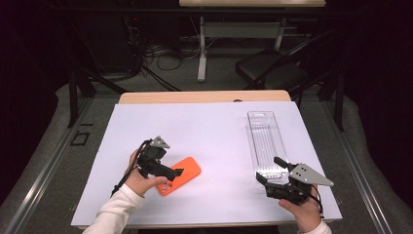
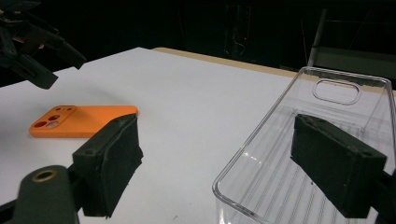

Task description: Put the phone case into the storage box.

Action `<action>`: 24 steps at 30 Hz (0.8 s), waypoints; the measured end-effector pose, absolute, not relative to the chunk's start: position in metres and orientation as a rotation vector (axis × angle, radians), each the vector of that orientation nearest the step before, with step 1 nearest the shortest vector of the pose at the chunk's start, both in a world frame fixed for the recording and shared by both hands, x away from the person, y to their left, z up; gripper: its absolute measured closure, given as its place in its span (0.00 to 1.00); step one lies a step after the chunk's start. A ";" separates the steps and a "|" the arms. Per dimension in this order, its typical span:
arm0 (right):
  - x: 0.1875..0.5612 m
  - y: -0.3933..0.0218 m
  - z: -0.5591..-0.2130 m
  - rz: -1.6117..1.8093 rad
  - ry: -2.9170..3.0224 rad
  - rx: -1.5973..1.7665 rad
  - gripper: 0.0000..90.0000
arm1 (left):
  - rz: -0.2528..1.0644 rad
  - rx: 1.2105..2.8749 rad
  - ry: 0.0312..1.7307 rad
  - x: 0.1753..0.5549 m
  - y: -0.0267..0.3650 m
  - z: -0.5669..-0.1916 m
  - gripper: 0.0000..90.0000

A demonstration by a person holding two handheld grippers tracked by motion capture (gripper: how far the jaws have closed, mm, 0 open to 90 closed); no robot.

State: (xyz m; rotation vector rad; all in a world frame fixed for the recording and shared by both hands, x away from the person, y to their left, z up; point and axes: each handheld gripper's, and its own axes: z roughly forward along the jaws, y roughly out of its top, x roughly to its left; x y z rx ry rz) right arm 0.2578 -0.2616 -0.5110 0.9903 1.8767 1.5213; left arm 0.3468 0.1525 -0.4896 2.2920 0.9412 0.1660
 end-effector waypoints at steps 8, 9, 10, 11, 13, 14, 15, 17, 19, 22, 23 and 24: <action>0.258 -0.263 -0.511 1.520 1.887 1.006 0.17 | 0.129 2.313 0.940 0.351 0.146 -0.503 0.04; 0.259 -0.263 -0.511 1.522 1.884 1.004 0.17 | 0.123 2.321 0.940 0.351 0.145 -0.504 0.04; 0.258 -0.263 -0.511 1.520 1.886 1.006 0.17 | 0.117 2.328 0.938 0.352 0.144 -0.505 0.04; 0.258 -0.263 -0.511 1.522 1.888 1.010 0.17 | 0.116 2.335 0.938 0.352 0.143 -0.507 0.04; 0.259 -0.263 -0.511 1.518 1.890 1.004 0.17 | 0.103 2.360 0.934 0.353 0.141 -0.508 0.04; 0.259 -0.263 -0.511 1.518 1.890 1.007 0.17 | 0.097 2.380 0.927 0.353 0.140 -0.509 0.04; 0.259 -0.263 -0.511 1.519 1.890 1.009 0.17 | 0.098 2.401 0.923 0.354 0.138 -0.510 0.04; 0.259 -0.263 -0.511 1.520 1.893 1.012 0.17 | 0.107 2.442 0.921 0.354 0.136 -0.510 0.04; 0.259 -0.263 -0.511 1.521 1.893 1.012 0.17 | 0.110 2.476 0.920 0.355 0.134 -0.510 0.04; 0.259 -0.263 -0.511 1.522 1.894 1.013 0.17 | 0.092 2.518 0.919 0.357 0.132 -0.510 0.04; 0.259 -0.263 -0.511 1.523 1.894 1.016 0.17 | 0.084 2.533 0.923 0.358 0.131 -0.511 0.04; 0.259 -0.263 -0.511 1.521 1.896 1.017 0.17 | 0.079 2.539 0.927 0.358 0.130 -0.511 0.04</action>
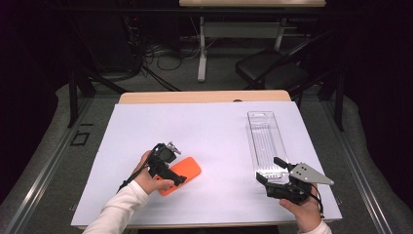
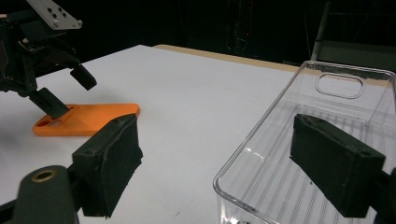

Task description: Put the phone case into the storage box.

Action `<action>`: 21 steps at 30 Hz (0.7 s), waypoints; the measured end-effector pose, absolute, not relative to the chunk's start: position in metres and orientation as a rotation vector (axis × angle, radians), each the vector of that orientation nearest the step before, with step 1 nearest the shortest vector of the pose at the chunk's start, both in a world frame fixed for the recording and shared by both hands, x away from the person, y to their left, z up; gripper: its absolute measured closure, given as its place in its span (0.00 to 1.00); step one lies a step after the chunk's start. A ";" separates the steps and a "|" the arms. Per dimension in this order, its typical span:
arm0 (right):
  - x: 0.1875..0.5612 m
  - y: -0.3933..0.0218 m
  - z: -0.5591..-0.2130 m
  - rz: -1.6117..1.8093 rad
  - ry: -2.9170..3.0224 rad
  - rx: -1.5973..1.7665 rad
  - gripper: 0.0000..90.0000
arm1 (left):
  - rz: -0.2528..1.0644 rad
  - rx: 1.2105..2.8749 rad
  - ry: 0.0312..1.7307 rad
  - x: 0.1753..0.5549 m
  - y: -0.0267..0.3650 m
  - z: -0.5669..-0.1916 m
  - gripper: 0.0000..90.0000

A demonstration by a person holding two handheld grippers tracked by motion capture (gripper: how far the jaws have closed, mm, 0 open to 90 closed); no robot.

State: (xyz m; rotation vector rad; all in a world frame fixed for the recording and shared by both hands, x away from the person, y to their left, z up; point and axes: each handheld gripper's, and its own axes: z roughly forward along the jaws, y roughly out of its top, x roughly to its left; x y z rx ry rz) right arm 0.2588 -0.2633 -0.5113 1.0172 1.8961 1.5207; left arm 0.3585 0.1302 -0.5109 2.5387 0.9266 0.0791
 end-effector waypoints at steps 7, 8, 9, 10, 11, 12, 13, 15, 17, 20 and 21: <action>0.259 -0.263 -0.511 1.522 1.900 1.020 0.17 | 0.046 2.646 0.926 0.363 0.125 -0.513 0.07; 0.259 -0.263 -0.511 1.525 1.899 1.019 0.17 | 0.039 2.663 0.928 0.364 0.124 -0.514 0.07; 0.259 -0.263 -0.511 1.525 1.899 1.017 0.17 | 0.039 2.663 0.928 0.364 0.124 -0.514 0.07; 0.259 -0.263 -0.511 1.528 1.898 1.016 0.17 | 0.024 2.679 0.929 0.366 0.124 -0.515 0.07; 0.259 -0.263 -0.512 1.526 1.900 1.013 0.17 | 0.025 2.684 0.935 0.367 0.123 -0.516 0.07; 0.259 -0.263 -0.512 1.531 1.896 1.012 0.17 | 0.024 2.693 0.938 0.368 0.123 -0.517 0.07; 0.259 -0.263 -0.512 1.529 1.899 1.013 0.17 | 0.021 2.696 0.943 0.368 0.123 -0.518 0.07; 0.259 -0.262 -0.512 1.529 1.900 1.013 0.17 | 0.019 2.701 0.947 0.369 0.123 -0.520 0.07; 0.259 -0.263 -0.512 1.529 1.901 1.015 0.17 | 0.021 2.711 0.949 0.370 0.122 -0.521 0.07; 0.259 -0.262 -0.512 1.530 1.907 1.031 0.17 | 0.023 2.719 0.949 0.371 0.122 -0.523 0.07; 0.260 -0.263 -0.512 1.527 1.907 1.018 0.17 | 0.022 2.718 0.952 0.372 0.122 -0.523 0.07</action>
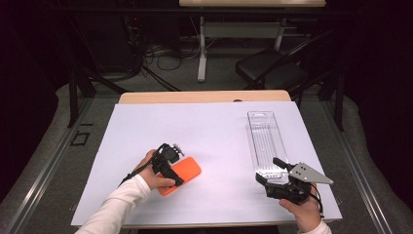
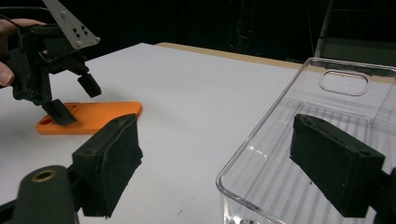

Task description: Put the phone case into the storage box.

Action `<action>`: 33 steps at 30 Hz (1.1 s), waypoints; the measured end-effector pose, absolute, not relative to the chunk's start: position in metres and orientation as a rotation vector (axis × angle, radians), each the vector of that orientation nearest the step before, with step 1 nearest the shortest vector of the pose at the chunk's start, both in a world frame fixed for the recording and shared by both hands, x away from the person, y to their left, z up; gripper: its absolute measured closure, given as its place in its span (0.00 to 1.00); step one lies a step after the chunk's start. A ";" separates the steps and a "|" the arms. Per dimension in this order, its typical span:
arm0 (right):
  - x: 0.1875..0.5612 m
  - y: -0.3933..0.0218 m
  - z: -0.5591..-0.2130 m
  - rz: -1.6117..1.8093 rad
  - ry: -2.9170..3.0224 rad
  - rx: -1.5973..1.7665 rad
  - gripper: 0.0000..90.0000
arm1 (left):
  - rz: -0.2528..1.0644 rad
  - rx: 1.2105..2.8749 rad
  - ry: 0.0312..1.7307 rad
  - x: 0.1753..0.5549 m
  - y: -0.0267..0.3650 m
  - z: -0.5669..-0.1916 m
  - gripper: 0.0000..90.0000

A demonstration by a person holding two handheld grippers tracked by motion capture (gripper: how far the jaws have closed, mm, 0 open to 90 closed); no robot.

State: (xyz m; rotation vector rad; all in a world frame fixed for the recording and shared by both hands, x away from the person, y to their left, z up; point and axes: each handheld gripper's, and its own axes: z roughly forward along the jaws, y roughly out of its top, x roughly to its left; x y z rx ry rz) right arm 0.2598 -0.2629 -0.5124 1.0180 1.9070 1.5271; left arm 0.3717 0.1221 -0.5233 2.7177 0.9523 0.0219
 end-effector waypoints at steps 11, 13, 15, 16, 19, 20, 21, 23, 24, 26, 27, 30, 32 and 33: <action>0.260 -0.262 -0.513 1.538 1.908 1.034 0.17 | 0.005 2.747 0.925 0.373 0.117 -0.531 0.07; 0.260 -0.263 -0.513 1.537 1.910 1.029 0.17 | 0.016 2.746 0.931 0.374 0.117 -0.533 0.07; 0.261 -0.263 -0.513 1.532 1.911 1.025 0.17 | 0.017 2.749 0.933 0.374 0.117 -0.534 0.07; 0.261 -0.263 -0.514 1.531 1.913 1.028 0.17 | 0.017 2.749 0.933 0.374 0.117 -0.534 0.07; 0.261 -0.263 -0.514 1.527 1.918 1.031 0.17 | 0.015 2.749 0.932 0.373 0.117 -0.536 0.08; 0.261 -0.263 -0.514 1.525 1.921 1.032 0.17 | 0.018 2.754 0.928 0.373 0.117 -0.537 0.09; 0.261 -0.263 -0.514 1.528 1.919 1.033 0.17 | 0.018 2.756 0.929 0.373 0.116 -0.537 0.09; 0.261 -0.263 -0.514 1.530 1.917 1.033 0.17 | 0.029 2.763 0.926 0.372 0.116 -0.537 0.09; 0.261 -0.263 -0.514 1.526 1.921 1.034 0.17 | 0.033 2.765 0.922 0.373 0.116 -0.537 0.09; 0.261 -0.263 -0.514 1.528 1.922 1.038 0.17 | 0.032 2.765 0.920 0.373 0.115 -0.537 0.09; 0.261 -0.263 -0.514 1.527 1.922 1.039 0.17 | 0.033 2.775 0.917 0.373 0.115 -0.537 0.09; 0.261 -0.263 -0.514 1.530 1.921 1.036 0.17 | 0.049 2.786 0.915 0.372 0.114 -0.537 0.10; 0.261 -0.263 -0.515 1.534 1.918 1.038 0.17 | 0.048 2.784 0.911 0.371 0.113 -0.537 0.11; 0.261 -0.263 -0.515 1.534 1.919 1.038 0.17 | 0.047 2.786 0.911 0.371 0.113 -0.537 0.11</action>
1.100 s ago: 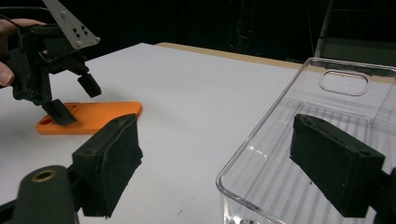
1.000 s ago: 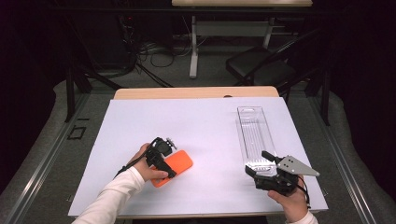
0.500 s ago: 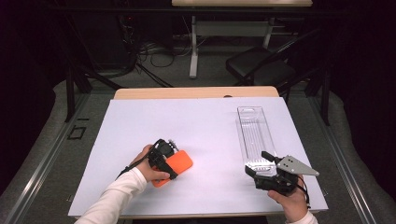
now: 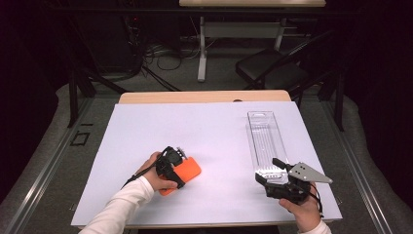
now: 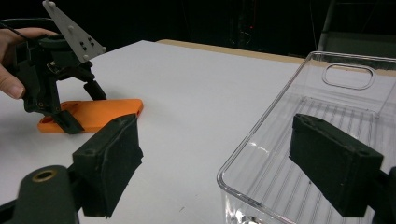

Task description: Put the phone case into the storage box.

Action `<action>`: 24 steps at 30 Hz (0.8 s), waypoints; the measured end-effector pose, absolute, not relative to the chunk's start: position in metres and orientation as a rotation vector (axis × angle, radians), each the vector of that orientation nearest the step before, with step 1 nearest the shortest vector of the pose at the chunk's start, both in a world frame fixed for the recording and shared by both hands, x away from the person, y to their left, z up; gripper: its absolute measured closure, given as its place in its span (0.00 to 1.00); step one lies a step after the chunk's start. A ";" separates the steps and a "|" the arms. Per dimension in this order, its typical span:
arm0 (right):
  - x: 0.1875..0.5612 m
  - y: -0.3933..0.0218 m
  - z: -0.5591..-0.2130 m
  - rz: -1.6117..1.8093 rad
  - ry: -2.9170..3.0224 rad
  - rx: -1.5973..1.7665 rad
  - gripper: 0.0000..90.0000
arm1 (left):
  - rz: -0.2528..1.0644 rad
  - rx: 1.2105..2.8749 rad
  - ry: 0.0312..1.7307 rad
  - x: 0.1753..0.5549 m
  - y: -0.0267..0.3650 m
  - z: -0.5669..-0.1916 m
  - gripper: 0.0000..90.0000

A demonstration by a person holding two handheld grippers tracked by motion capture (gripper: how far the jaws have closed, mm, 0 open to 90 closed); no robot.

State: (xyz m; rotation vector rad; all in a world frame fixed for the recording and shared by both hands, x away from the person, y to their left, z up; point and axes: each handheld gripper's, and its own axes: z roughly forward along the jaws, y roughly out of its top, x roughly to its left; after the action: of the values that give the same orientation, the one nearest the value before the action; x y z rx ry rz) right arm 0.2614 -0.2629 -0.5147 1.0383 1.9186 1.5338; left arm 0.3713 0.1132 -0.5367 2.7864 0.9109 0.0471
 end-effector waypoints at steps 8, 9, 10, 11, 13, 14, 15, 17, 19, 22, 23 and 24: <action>0.262 -0.263 -0.515 1.537 1.918 1.047 0.17 | 0.046 2.795 0.907 0.370 0.112 -0.535 0.16; 0.262 -0.263 -0.515 1.532 1.921 1.045 0.17 | 0.045 2.793 0.907 0.370 0.112 -0.535 0.16; 0.262 -0.263 -0.515 1.532 1.921 1.044 0.17 | 0.045 2.794 0.907 0.370 0.112 -0.535 0.16; 0.262 -0.263 -0.515 1.528 1.923 1.047 0.17 | 0.042 2.792 0.908 0.371 0.112 -0.535 0.16; 0.262 -0.264 -0.515 1.532 1.922 1.045 0.17 | 0.041 2.794 0.908 0.371 0.112 -0.535 0.16; 0.262 -0.264 -0.515 1.532 1.922 1.048 0.17 | 0.040 2.793 0.909 0.371 0.112 -0.535 0.17; 0.262 -0.264 -0.515 1.532 1.922 1.048 0.17 | 0.040 2.793 0.909 0.371 0.112 -0.535 0.17; 0.262 -0.264 -0.515 1.533 1.922 1.049 0.18 | 0.035 2.796 0.910 0.371 0.112 -0.535 0.17; 0.262 -0.264 -0.515 1.533 1.922 1.048 0.18 | 0.042 2.793 0.911 0.370 0.112 -0.535 0.17; 0.262 -0.264 -0.516 1.531 1.922 1.050 0.18 | 0.045 2.792 0.911 0.370 0.112 -0.535 0.17; 0.262 -0.264 -0.516 1.531 1.922 1.050 0.18 | 0.046 2.793 0.911 0.370 0.112 -0.535 0.17; 0.262 -0.263 -0.516 1.531 1.921 1.052 0.18 | 0.044 2.793 0.914 0.370 0.112 -0.535 0.17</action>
State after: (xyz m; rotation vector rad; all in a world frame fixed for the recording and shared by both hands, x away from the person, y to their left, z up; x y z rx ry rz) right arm 0.2622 -0.2635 -0.5157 1.0519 1.9206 1.5312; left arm 0.3702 0.1117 -0.5347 2.7930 0.9142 0.0437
